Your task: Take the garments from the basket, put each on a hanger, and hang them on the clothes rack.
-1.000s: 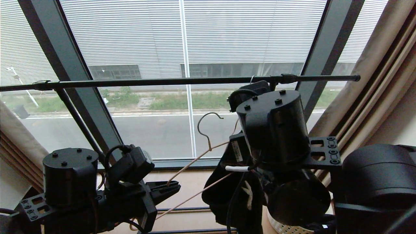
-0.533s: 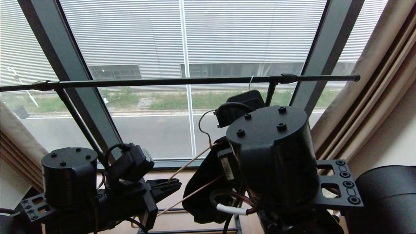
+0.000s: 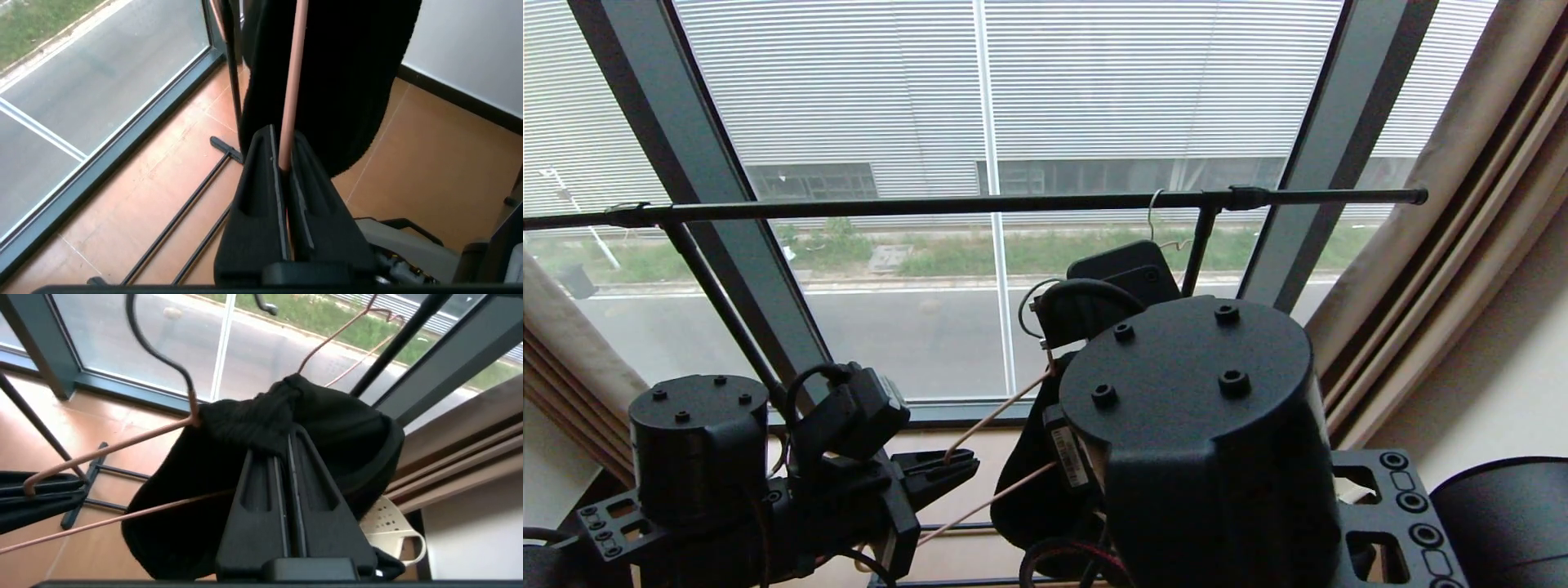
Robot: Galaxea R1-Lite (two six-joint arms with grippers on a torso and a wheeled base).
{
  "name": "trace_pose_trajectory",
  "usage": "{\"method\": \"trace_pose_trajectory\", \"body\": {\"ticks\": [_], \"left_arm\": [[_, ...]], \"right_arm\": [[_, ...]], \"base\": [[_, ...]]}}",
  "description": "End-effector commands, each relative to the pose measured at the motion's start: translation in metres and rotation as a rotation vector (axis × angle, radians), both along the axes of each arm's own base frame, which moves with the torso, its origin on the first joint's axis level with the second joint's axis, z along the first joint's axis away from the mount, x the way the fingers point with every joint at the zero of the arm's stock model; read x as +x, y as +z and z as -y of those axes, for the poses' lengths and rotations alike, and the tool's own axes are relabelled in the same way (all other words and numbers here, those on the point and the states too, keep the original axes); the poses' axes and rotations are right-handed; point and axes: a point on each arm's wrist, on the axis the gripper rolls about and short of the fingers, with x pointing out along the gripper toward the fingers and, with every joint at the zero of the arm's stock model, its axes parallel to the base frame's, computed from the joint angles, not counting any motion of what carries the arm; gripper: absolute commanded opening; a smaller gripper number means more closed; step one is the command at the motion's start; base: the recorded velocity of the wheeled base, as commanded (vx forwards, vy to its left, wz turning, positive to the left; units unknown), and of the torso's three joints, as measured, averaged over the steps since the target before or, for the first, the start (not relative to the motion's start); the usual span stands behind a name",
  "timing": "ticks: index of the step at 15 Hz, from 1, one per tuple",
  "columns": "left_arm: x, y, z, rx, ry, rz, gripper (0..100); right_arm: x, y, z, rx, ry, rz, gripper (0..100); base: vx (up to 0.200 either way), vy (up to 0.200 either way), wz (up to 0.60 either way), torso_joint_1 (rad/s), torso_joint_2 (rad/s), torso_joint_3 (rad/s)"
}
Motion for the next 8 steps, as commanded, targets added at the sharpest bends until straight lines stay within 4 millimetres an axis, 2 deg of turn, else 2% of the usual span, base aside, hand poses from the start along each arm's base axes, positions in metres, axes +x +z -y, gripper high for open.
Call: {"method": "trace_pose_trajectory", "body": {"ticks": [1, 2, 8], "left_arm": [[-0.002, -0.001, -0.001, -0.005, 0.000, 0.007, 0], [-0.003, -0.001, -0.002, -0.010, 0.000, 0.014, 0], [-0.010, -0.005, -0.006, -0.026, -0.005, 0.037, 0]], "right_arm": [[0.000, -0.001, 0.000, 0.007, -0.003, -0.002, 0], [0.000, -0.001, 0.000, 0.016, -0.008, -0.001, 100], [0.020, 0.007, 0.016, 0.054, -0.085, 0.007, 100]], "base": [[0.000, 0.000, 0.00, 0.000, 0.00, 0.000], [0.000, 0.000, 0.00, 0.000, 0.00, 0.000], [0.000, 0.000, 0.00, 0.000, 0.00, 0.000]]}}
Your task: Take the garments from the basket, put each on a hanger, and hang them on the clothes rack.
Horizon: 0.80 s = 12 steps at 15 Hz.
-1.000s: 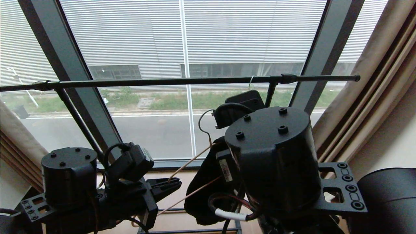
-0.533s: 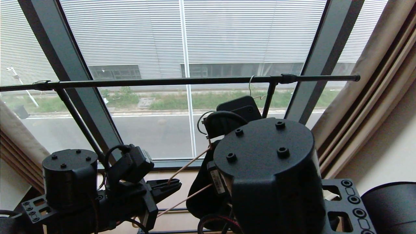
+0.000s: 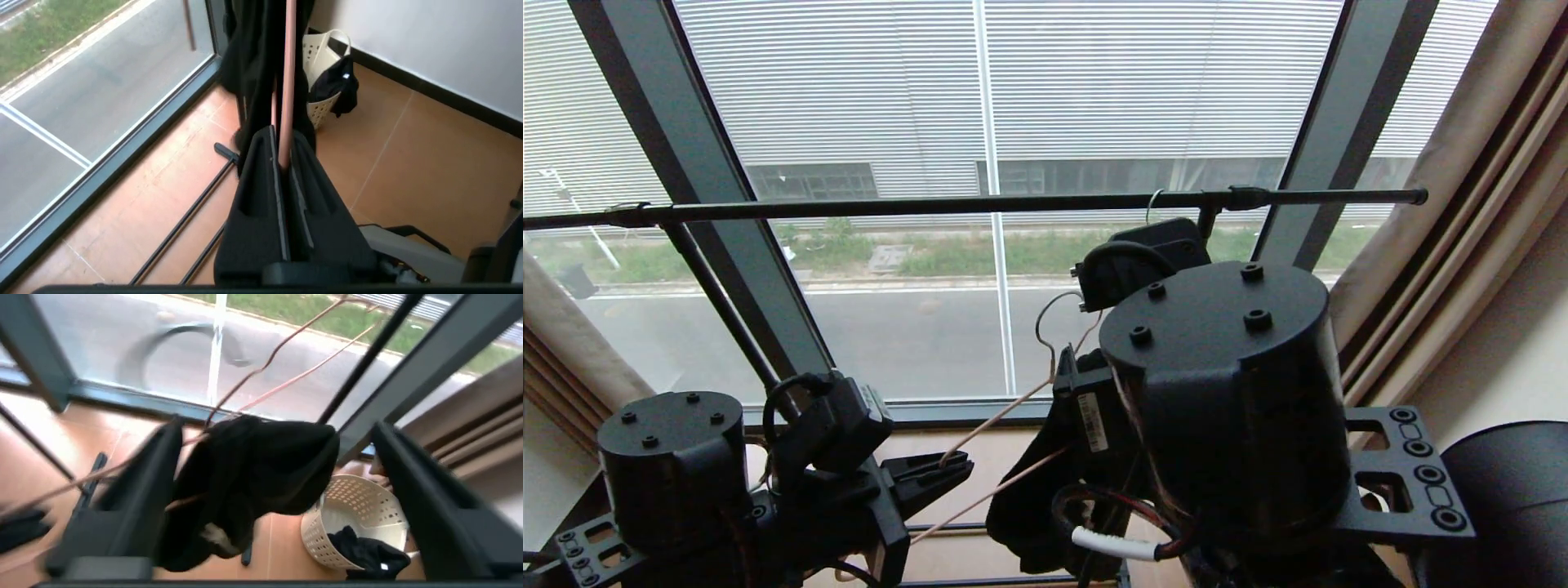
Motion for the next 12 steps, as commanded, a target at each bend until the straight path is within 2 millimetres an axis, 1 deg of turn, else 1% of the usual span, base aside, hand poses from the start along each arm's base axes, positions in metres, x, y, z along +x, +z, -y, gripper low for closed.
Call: {"method": "trace_pose_trajectory", "body": {"ticks": [1, 3, 5, 7, 8, 9, 10, 11, 12], "left_arm": [[-0.003, -0.003, -0.002, 0.003, -0.003, -0.007, 0], [-0.004, -0.004, -0.002, 0.001, -0.003, -0.006, 0], [-0.005, -0.004, -0.003, -0.012, 0.003, -0.017, 0], [-0.006, -0.005, -0.007, -0.026, -0.014, -0.018, 0], [-0.006, -0.005, -0.009, -0.032, -0.022, -0.017, 0], [-0.007, -0.006, -0.011, -0.038, -0.034, -0.018, 0], [-0.007, -0.006, -0.012, -0.043, -0.043, -0.017, 0], [-0.008, -0.006, -0.013, -0.054, -0.056, -0.006, 0], [-0.008, -0.006, -0.014, -0.062, -0.059, 0.003, 0]], "right_arm": [[0.004, 0.003, 0.005, 0.011, -0.017, 0.003, 100], [0.003, 0.003, 0.008, 0.019, -0.018, 0.001, 100], [0.001, 0.005, 0.019, 0.026, -0.004, -0.009, 100], [0.000, 0.013, 0.046, 0.053, 0.084, -0.055, 100], [0.005, 0.015, 0.061, 0.048, 0.128, -0.080, 100], [0.012, 0.018, 0.078, 0.029, 0.208, -0.106, 100], [0.016, 0.020, 0.087, 0.023, 0.254, -0.115, 100], [0.025, 0.024, 0.106, -0.001, 0.344, -0.136, 100], [0.033, 0.024, 0.116, -0.023, 0.402, -0.142, 100]], "base": [[0.000, 0.000, 0.00, 0.000, 0.00, 0.000], [0.000, 0.000, 0.00, 0.000, 0.00, 0.000], [0.000, 0.000, 0.00, 0.000, 0.00, 0.000], [0.000, 0.000, 0.00, 0.000, 0.00, 0.000], [0.000, 0.000, 0.00, 0.000, 0.00, 0.000], [0.000, 0.000, 0.00, 0.000, 0.00, 0.000], [0.000, 0.000, 0.00, 0.000, 0.00, 0.000], [0.000, 0.000, 0.00, 0.000, 0.00, 0.000], [0.000, 0.000, 0.00, 0.000, 0.00, 0.000]]}}
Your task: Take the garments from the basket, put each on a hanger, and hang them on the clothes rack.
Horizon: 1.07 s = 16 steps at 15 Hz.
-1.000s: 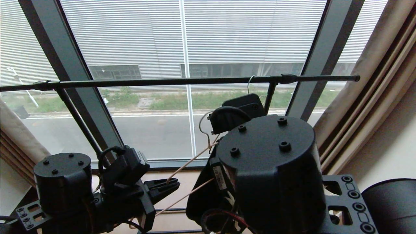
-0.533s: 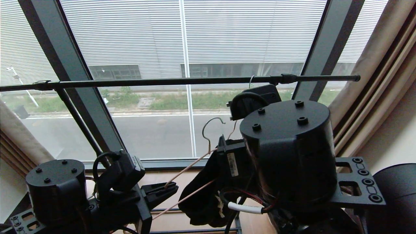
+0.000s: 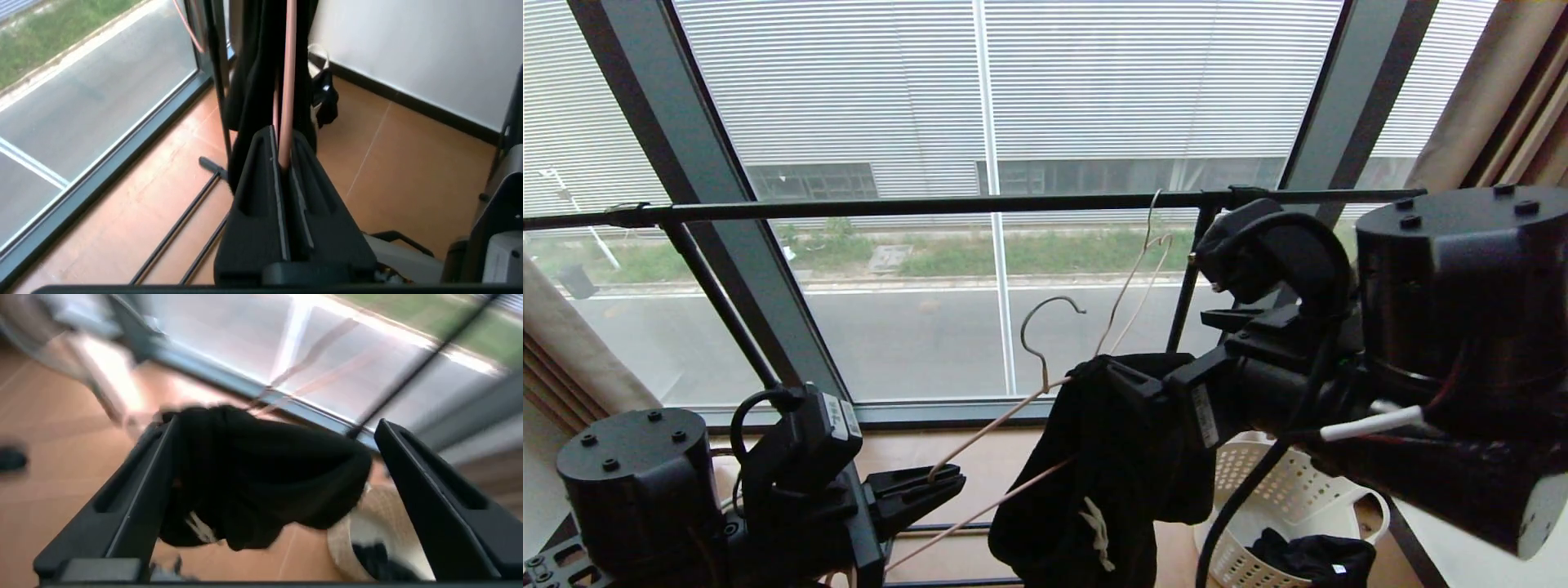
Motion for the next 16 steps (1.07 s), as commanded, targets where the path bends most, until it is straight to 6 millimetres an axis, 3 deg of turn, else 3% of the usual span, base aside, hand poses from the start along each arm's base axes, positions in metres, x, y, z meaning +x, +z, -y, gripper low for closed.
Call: {"method": "trace_pose_trajectory", "body": {"ticks": [1, 7, 13, 16], "left_arm": [[-0.002, -0.002, -0.002, -0.004, -0.003, 0.000, 0], [-0.004, -0.001, -0.005, -0.033, -0.077, 0.008, 0], [-0.003, 0.000, -0.004, -0.042, -0.103, 0.011, 0], [-0.003, 0.000, -0.004, -0.042, -0.108, 0.012, 0]], "right_arm": [[0.013, 0.012, 0.039, -0.005, 0.053, 0.025, 100], [0.052, 0.005, 0.075, -0.139, 0.516, 0.026, 100], [0.101, 0.005, 0.085, -0.243, 0.888, -0.118, 100], [0.103, 0.004, 0.071, -0.211, 0.977, -0.164, 100]], "base": [[0.000, 0.000, 0.00, 0.000, 0.00, 0.000], [0.000, 0.000, 0.00, 0.000, 0.00, 0.000], [0.000, 0.000, 0.00, 0.000, 0.00, 0.000], [0.000, 0.000, 0.00, 0.000, 0.00, 0.000]]}}
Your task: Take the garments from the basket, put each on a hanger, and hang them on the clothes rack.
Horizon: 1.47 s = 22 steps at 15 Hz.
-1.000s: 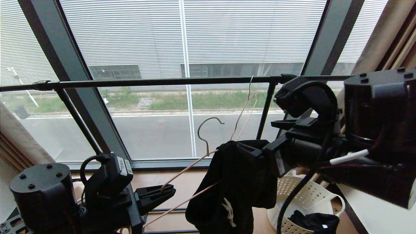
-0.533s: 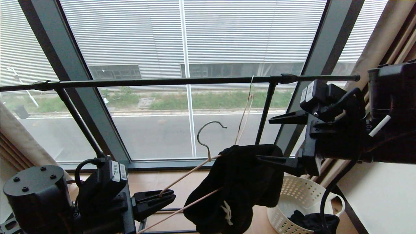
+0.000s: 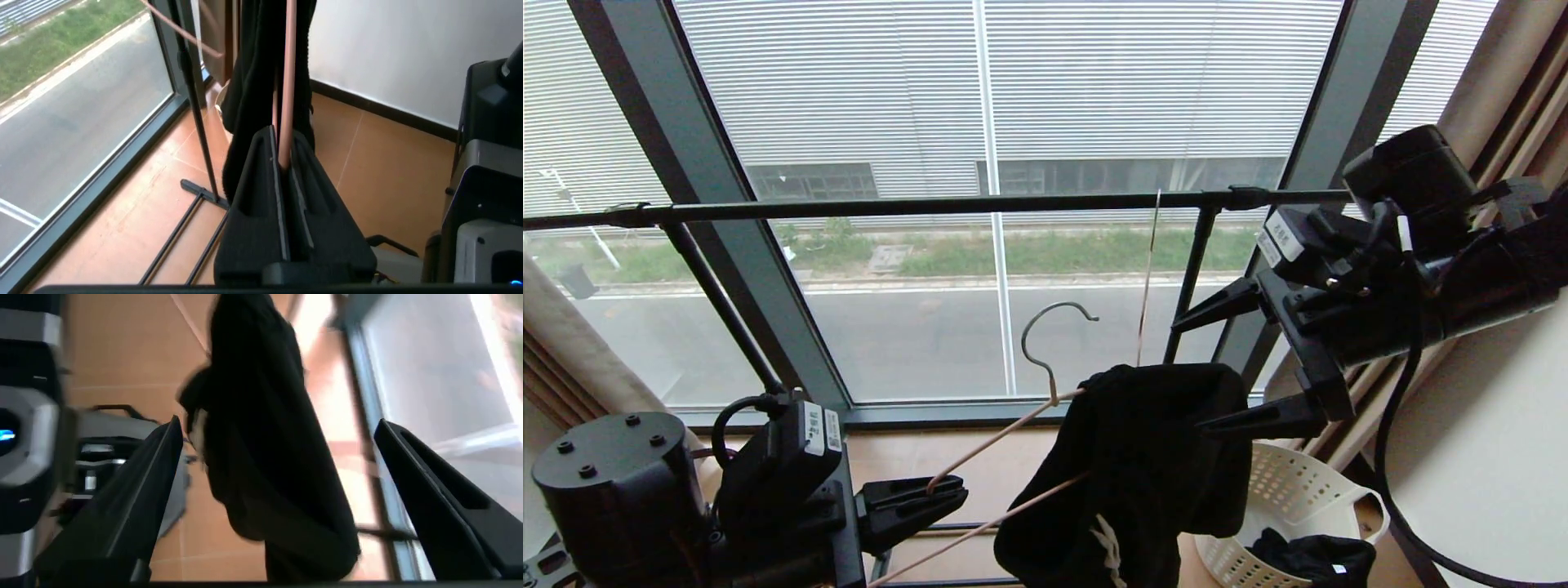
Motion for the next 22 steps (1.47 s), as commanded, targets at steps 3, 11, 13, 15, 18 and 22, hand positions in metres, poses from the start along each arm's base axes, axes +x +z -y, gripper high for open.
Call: {"method": "trace_pose_trajectory", "body": {"ticks": [3, 11, 13, 15, 18, 22], "left_arm": [[0.001, 0.001, 0.002, -0.009, -0.013, 0.013, 0], [0.001, 0.002, 0.003, -0.015, -0.025, 0.022, 0], [0.001, 0.002, 0.003, -0.015, -0.027, 0.021, 0], [0.002, 0.003, 0.004, -0.017, -0.029, 0.024, 0], [0.002, 0.003, 0.004, -0.017, -0.029, 0.024, 0], [0.003, 0.000, 0.005, -0.011, -0.028, 0.013, 0]], "right_arm": [[0.014, -0.017, -0.030, -0.016, 0.073, -0.047, 100], [0.015, -0.027, -0.058, -0.027, 0.142, -0.070, 100], [0.017, -0.029, -0.061, -0.028, 0.147, -0.072, 100], [0.020, -0.032, -0.064, -0.031, 0.150, -0.078, 100], [0.017, -0.032, -0.066, -0.033, 0.156, -0.082, 0], [0.012, -0.027, -0.063, -0.029, 0.150, -0.083, 0]], "base": [[0.000, 0.000, 0.00, 0.000, 0.00, 0.000], [0.000, 0.000, 0.00, 0.000, 0.00, 0.000], [0.000, 0.000, 0.00, 0.000, 0.00, 0.000], [0.000, 0.000, 0.00, 0.000, 0.00, 0.000], [0.000, 0.000, 0.00, 0.000, 0.00, 0.000], [0.000, 0.000, 0.00, 0.000, 0.00, 0.000]]}}
